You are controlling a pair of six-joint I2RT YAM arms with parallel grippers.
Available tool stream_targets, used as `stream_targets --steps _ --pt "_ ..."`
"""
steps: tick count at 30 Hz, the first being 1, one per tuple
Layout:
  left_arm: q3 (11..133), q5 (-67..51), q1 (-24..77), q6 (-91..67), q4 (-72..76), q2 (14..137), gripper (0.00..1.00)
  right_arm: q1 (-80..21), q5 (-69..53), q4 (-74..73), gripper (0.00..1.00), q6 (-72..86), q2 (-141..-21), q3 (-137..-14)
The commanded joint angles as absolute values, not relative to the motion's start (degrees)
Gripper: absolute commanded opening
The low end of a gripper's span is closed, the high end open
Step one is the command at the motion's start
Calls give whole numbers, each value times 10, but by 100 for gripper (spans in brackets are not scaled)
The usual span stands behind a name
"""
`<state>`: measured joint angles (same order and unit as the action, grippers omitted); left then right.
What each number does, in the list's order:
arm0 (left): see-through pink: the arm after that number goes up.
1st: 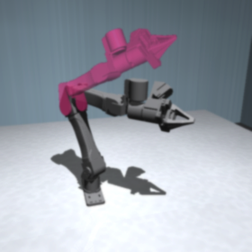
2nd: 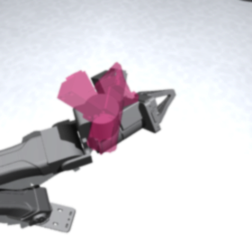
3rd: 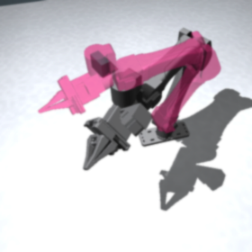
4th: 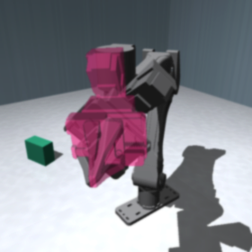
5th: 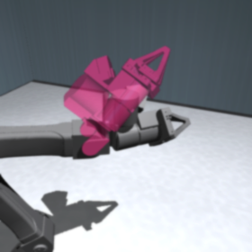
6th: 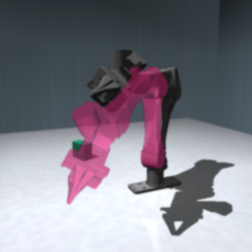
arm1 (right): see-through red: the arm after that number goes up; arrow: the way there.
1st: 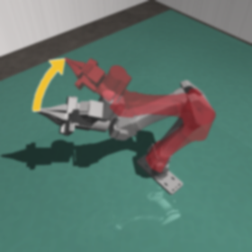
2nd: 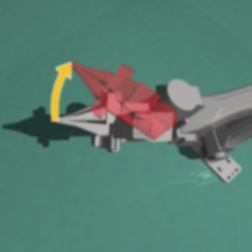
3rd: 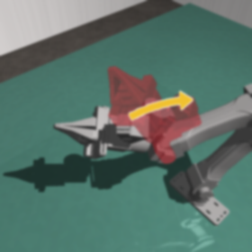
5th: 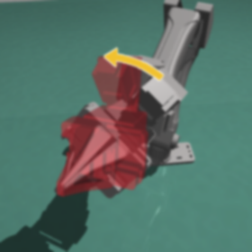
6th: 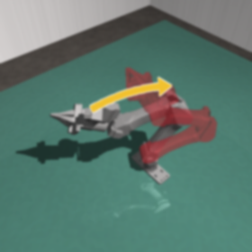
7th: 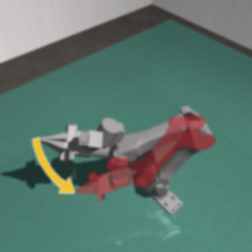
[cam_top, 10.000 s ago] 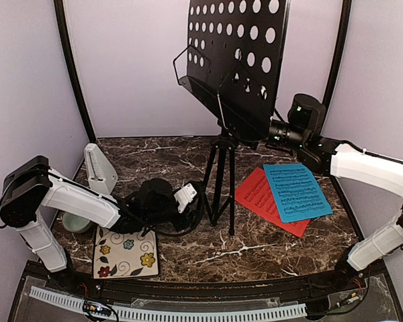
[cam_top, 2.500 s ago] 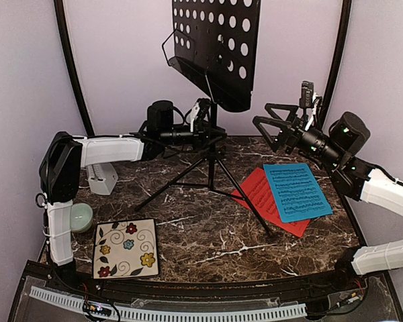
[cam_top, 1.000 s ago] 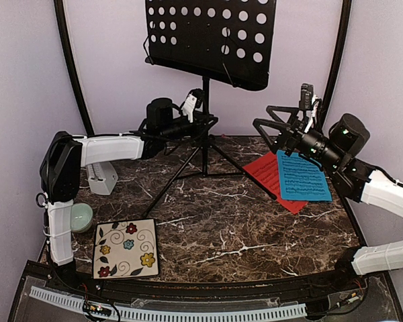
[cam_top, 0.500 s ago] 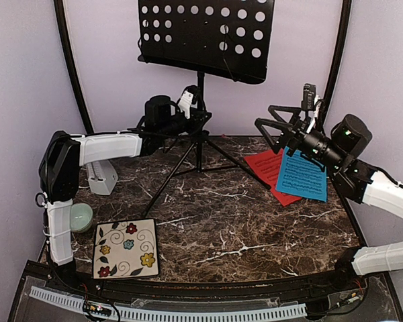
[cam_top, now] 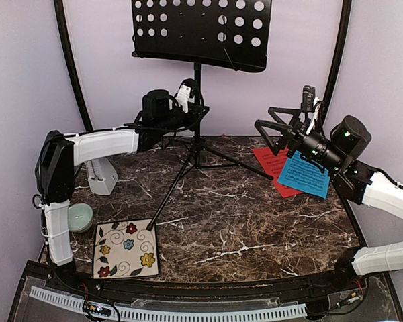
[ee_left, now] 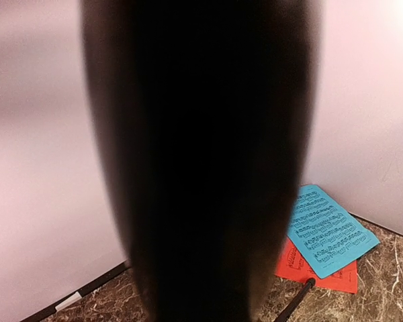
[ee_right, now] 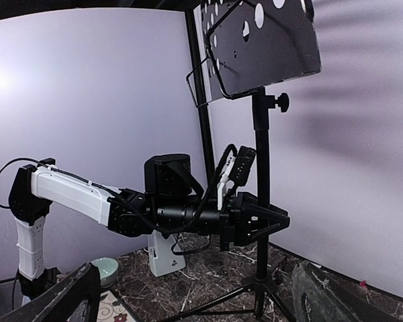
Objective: Set up the instrument practice props
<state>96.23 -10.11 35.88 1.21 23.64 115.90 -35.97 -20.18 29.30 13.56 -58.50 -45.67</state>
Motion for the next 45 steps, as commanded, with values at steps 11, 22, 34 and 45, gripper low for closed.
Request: stream_targets --steps 11,22,34,45 --pt "918 26 358 4 406 1026 0 -356 -180 311 100 135 -587 -447" --pt "941 124 370 0 381 1012 0 -356 -170 313 99 136 -593 -443" --pt "912 237 423 0 439 1036 0 -356 -167 311 99 133 -587 -438" --pt "870 302 445 13 447 1044 0 -356 -164 312 99 132 -584 -432"
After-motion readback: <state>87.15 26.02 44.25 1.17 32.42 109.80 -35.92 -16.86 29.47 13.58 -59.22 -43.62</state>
